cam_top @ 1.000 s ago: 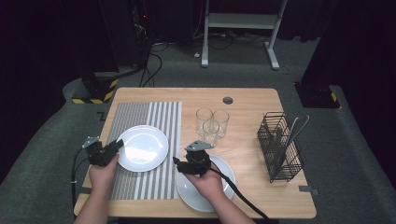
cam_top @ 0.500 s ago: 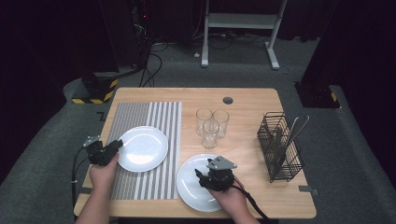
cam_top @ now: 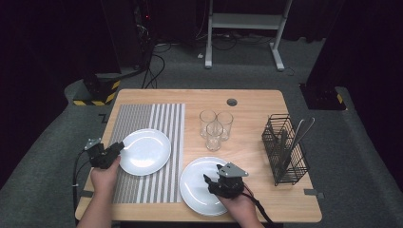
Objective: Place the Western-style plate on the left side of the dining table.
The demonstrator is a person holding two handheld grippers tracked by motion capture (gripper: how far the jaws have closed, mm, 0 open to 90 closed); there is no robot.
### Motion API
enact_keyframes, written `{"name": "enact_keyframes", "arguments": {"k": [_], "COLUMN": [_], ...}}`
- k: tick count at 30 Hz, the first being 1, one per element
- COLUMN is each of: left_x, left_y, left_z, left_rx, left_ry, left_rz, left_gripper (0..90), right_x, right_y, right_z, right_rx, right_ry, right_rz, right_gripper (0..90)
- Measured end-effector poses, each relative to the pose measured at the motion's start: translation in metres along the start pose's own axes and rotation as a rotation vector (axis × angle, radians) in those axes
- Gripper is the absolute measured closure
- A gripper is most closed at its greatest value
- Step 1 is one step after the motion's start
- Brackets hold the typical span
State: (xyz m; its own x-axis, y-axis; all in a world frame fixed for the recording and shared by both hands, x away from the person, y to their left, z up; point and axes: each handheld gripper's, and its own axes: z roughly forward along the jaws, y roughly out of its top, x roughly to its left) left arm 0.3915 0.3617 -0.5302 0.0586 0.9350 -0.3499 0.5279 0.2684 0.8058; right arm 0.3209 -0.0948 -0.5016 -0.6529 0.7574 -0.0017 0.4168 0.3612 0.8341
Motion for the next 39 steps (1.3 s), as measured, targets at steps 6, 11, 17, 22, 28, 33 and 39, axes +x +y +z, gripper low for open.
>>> {"name": "enact_keyframes", "arguments": {"k": [6, 11, 17, 22, 28, 33, 39], "left_x": [-0.003, -0.003, -0.005, -0.006, -0.008, -0.011, -0.017], "left_y": [0.0, 0.001, 0.001, 0.0, -0.001, -0.003, -0.005], "left_z": [0.002, 0.002, 0.001, 0.0, -0.003, -0.005, -0.011], "left_rx": [0.007, 0.013, 0.008, 0.01, 0.002, 0.006, 0.017], "left_ry": [-0.001, -0.005, -0.001, -0.003, 0.016, 0.028, 0.044], "left_rz": [0.041, 0.06, 0.061, 0.056, 0.065, 0.091, 0.133], "left_gripper": [69.8, 69.2, 66.5, 62.8, 60.0, 58.6, 56.8], "right_x": [0.002, 0.001, -0.004, -0.009, -0.015, -0.02, -0.027], "right_y": [-0.002, -0.003, -0.007, -0.011, -0.014, -0.014, -0.015], "right_z": [-0.004, -0.011, -0.014, -0.015, -0.015, -0.014, -0.011], "right_rx": [-0.014, -0.036, -0.061, -0.075, -0.078, -0.089, -0.093], "right_ry": [-0.002, -0.007, -0.012, -0.014, -0.012, -0.018, -0.037], "right_rz": [0.003, -0.003, -0.007, -0.016, -0.006, -0.017, -0.032], "right_gripper": [37.2, 37.9, 41.4, 42.9, 42.6, 42.8, 44.5]}}
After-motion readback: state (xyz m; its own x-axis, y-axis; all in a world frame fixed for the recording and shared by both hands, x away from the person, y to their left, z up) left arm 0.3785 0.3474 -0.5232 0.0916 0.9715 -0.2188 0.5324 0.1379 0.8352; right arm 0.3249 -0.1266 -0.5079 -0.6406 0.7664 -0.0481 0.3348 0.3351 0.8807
